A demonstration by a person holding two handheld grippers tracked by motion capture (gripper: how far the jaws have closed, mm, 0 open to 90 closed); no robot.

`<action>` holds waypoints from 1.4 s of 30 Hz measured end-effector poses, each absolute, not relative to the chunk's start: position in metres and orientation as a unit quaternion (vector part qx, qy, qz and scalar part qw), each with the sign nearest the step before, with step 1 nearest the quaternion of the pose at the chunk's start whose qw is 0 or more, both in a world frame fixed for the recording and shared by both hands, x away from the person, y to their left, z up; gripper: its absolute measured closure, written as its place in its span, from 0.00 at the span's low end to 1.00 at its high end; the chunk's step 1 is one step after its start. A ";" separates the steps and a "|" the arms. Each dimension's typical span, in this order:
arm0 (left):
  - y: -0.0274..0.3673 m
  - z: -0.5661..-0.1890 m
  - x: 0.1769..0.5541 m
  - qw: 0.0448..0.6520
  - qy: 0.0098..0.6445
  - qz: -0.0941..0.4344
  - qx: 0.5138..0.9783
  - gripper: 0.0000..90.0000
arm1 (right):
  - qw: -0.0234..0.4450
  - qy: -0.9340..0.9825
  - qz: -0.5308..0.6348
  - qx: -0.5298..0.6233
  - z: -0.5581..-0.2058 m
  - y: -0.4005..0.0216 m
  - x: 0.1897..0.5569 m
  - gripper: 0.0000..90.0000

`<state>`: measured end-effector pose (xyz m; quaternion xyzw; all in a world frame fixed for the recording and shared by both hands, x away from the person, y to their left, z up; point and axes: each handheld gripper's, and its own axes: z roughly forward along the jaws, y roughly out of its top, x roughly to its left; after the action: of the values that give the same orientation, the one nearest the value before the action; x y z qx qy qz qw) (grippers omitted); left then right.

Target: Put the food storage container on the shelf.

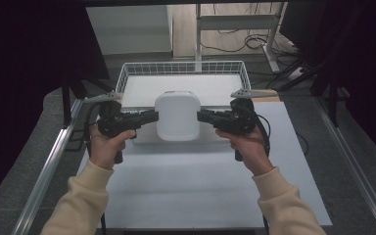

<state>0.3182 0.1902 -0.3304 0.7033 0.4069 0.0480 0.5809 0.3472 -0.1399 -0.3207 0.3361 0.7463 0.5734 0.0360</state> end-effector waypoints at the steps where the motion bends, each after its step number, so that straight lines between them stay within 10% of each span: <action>1: 0.190 -0.329 0.319 0.580 0.407 0.049 0.704 0.88 | 0.036 0.747 0.573 0.336 -0.320 -0.140 0.348 0.89; 42: 0.189 -0.308 0.417 0.570 0.444 -0.002 0.691 0.88 | 0.011 0.756 0.530 0.385 -0.282 -0.137 0.440 0.89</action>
<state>0.4170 0.1890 -0.3078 0.6913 0.4441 -0.0021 0.5700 0.4402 -0.1368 -0.2822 0.3846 0.7555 0.5303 0.0109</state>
